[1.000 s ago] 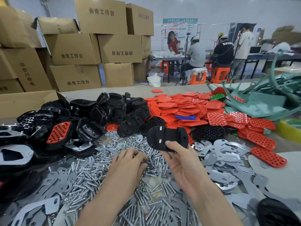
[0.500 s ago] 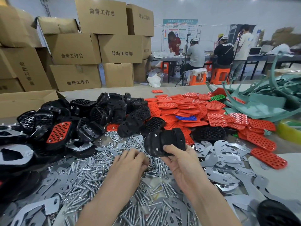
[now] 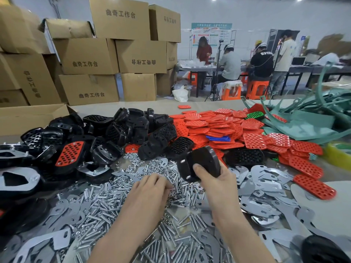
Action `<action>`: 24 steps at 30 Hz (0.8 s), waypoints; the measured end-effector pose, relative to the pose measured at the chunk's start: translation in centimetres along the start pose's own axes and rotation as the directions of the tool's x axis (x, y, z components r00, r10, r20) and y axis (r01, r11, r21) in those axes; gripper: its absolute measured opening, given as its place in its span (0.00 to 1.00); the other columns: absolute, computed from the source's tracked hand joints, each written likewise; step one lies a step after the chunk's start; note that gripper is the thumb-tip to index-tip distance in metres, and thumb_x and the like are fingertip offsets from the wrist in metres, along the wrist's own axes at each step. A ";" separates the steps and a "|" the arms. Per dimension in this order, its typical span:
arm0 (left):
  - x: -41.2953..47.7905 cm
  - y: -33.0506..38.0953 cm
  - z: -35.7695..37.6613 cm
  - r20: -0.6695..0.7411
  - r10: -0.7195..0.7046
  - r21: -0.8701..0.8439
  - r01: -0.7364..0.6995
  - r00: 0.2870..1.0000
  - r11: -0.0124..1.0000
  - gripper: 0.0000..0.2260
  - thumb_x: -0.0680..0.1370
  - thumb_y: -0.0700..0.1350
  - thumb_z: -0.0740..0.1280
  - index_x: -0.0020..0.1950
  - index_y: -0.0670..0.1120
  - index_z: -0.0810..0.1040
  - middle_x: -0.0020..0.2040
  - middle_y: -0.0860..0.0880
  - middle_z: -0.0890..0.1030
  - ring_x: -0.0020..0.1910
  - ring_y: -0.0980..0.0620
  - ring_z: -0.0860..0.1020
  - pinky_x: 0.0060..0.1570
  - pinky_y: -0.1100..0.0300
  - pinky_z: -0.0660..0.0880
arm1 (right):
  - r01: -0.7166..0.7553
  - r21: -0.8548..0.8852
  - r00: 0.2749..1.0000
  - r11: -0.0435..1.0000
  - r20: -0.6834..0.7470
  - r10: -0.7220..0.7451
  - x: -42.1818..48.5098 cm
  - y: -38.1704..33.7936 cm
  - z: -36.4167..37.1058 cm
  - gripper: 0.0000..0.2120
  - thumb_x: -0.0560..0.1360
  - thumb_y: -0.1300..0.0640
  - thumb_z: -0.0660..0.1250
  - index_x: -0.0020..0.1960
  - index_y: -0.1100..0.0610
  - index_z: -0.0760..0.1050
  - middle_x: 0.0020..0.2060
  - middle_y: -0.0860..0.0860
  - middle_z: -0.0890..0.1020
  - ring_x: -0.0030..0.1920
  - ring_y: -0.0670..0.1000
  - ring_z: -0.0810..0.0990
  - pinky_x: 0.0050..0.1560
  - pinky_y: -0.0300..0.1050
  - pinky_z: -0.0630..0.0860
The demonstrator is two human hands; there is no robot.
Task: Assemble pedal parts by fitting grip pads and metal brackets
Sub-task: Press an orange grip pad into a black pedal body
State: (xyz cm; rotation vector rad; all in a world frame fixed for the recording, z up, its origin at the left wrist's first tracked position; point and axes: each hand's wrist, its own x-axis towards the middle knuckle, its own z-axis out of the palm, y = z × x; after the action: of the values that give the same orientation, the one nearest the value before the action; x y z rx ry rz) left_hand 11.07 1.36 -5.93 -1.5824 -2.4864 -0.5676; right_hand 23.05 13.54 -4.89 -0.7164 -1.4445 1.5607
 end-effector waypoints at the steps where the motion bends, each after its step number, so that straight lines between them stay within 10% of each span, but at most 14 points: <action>1: 0.0 0.0 -0.3 -0.043 -0.033 -0.031 0.031 0.999 0.999 0.11 0.85 0.53 0.54 0.65 0.59 0.71 0.57 0.65 0.67 0.55 0.65 0.66 0.63 0.66 0.66 | 0.145 -0.178 0.989 0.973 0.018 -0.144 -0.2 0.0 0.0 0.15 0.77 0.65 0.73 0.48 0.43 0.86 0.36 0.40 0.85 0.36 0.39 0.79 0.41 0.29 0.73; 4: 0.3 -0.2 -1.6 -0.241 -0.176 -0.258 0.112 0.954 0.960 0.11 0.83 0.55 0.55 0.61 0.58 0.75 0.55 0.65 0.72 0.50 0.66 0.73 0.49 0.68 0.70 | 0.444 -0.531 0.893 0.722 0.196 -0.404 -1.1 0.4 0.4 0.31 0.72 0.72 0.74 0.65 0.43 0.82 0.47 0.39 0.87 0.41 0.37 0.81 0.44 0.31 0.74; 10: -0.5 0.6 -3.4 -0.395 -0.076 -0.464 -0.127 0.915 0.877 0.10 0.81 0.50 0.58 0.53 0.59 0.79 0.51 0.61 0.74 0.53 0.64 0.76 0.50 0.77 0.68 | 0.679 -0.617 0.720 0.398 0.453 -0.526 -1.3 1.2 0.6 0.42 0.54 0.81 0.74 0.64 0.53 0.84 0.59 0.48 0.86 0.60 0.50 0.85 0.66 0.38 0.72; 17: -0.7 0.2 -3.4 -0.370 0.176 -0.166 -0.251 0.912 0.954 0.13 0.75 0.30 0.70 0.53 0.45 0.85 0.48 0.49 0.78 0.46 0.59 0.76 0.48 0.66 0.75 | 0.672 -0.644 0.735 0.366 0.523 -0.431 -1.2 1.3 0.6 0.35 0.61 0.76 0.75 0.63 0.50 0.83 0.55 0.45 0.87 0.55 0.47 0.86 0.49 0.43 0.83; 24: -0.7 0.0 -3.9 -0.285 0.250 -0.013 -0.265 0.925 0.964 0.25 0.63 0.22 0.75 0.50 0.48 0.84 0.47 0.51 0.78 0.46 0.50 0.76 0.34 0.53 0.79 | 0.608 -0.698 0.793 0.379 0.563 -0.233 -1.2 1.2 0.9 0.18 0.74 0.67 0.68 0.59 0.50 0.72 0.42 0.48 0.83 0.36 0.50 0.72 0.31 0.39 0.60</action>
State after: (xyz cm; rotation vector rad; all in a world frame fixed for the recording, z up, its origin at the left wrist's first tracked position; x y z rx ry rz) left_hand 11.00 -0.71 -2.61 -1.6784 -2.0346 -0.7600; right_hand 22.59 12.11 -6.13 -0.4779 -2.5299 0.4393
